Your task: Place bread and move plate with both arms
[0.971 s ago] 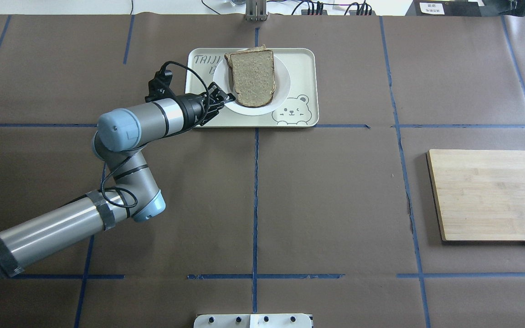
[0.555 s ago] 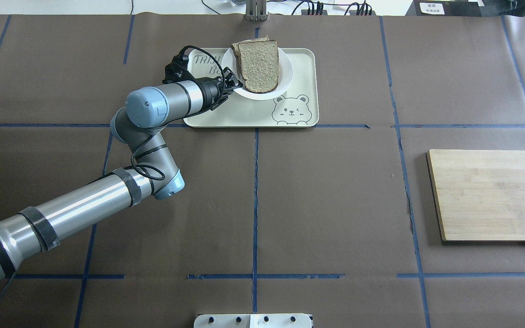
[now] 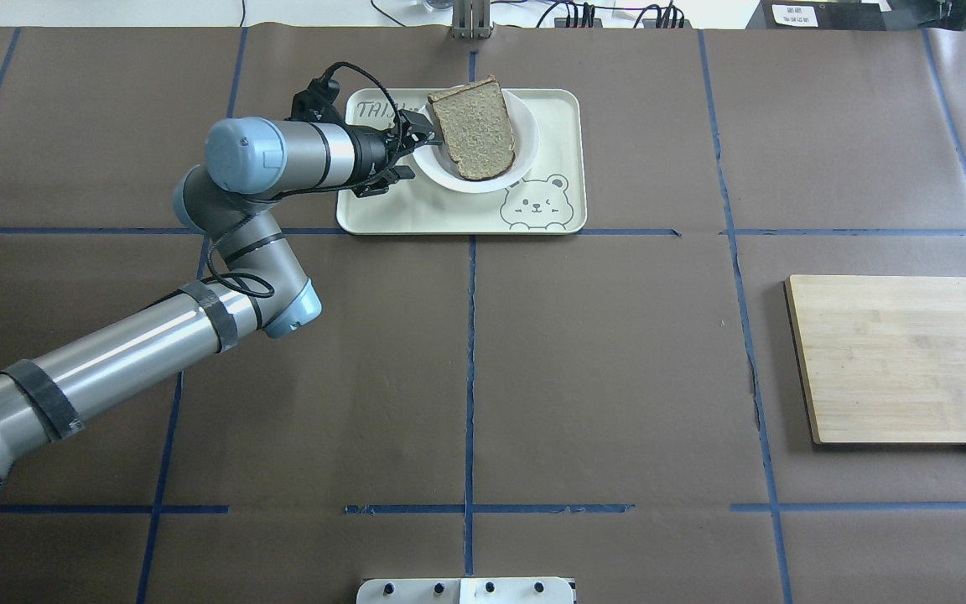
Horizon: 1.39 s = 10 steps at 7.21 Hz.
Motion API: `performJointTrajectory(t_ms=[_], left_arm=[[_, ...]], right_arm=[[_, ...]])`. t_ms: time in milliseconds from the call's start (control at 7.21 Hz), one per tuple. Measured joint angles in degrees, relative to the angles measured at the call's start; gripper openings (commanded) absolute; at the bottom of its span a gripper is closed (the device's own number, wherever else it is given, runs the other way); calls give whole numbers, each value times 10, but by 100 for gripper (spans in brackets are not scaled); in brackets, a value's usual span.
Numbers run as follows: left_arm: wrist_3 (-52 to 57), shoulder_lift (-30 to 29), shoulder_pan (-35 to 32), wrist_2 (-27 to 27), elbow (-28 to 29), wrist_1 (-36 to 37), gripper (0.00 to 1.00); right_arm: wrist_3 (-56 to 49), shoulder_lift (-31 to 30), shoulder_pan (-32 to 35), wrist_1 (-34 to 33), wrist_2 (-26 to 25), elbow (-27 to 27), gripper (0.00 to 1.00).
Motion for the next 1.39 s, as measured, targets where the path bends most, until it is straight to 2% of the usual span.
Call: performJointTrajectory(t_ms=[277, 416, 832, 971, 1110, 1387], left_arm=[[40, 63, -20, -64, -162, 162, 100], [103, 97, -23, -80, -257, 276, 100], [435, 231, -28, -93, -563, 654, 100], [546, 286, -39, -93, -637, 732, 100], [651, 356, -64, -101, -693, 771, 100], [856, 487, -168, -157, -731, 788, 100]], right_arm=[[0, 1, 0, 0, 0, 0, 100], [0, 0, 0, 0, 1, 1, 100], [-3, -1, 0, 0, 1, 1, 100], [-3, -3, 0, 0, 0, 1, 100], [-2, -5, 0, 0, -1, 1, 100], [15, -7, 0, 1, -1, 2, 100]])
